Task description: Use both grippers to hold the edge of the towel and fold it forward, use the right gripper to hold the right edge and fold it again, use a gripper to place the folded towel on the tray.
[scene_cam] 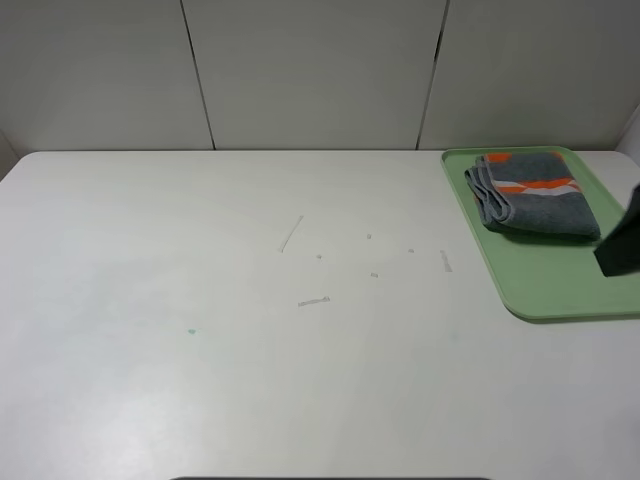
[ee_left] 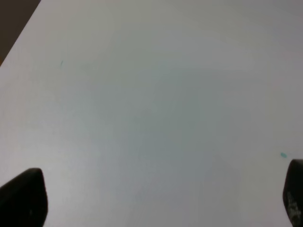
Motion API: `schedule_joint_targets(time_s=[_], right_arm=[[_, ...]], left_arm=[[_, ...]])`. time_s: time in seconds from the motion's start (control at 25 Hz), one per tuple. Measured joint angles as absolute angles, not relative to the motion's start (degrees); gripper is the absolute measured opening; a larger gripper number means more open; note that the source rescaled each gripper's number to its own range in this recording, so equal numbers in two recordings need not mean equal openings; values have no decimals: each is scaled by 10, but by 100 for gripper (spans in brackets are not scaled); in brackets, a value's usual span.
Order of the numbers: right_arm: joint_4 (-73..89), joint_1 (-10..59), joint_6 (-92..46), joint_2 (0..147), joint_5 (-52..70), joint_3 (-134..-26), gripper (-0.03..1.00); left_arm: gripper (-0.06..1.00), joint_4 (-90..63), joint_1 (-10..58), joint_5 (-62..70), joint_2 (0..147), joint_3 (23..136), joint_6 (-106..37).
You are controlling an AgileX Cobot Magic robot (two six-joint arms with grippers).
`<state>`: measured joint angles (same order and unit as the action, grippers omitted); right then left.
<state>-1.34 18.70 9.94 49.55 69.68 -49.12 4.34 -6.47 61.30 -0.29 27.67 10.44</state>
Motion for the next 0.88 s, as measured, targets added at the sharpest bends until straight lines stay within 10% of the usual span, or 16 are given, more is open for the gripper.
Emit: schedule_joint_targets(time_s=[0.88], right_arm=[[-22, -30, 87, -1, 600, -287, 100]], left_arm=[[100, 43, -65, 613, -3, 277, 104]])
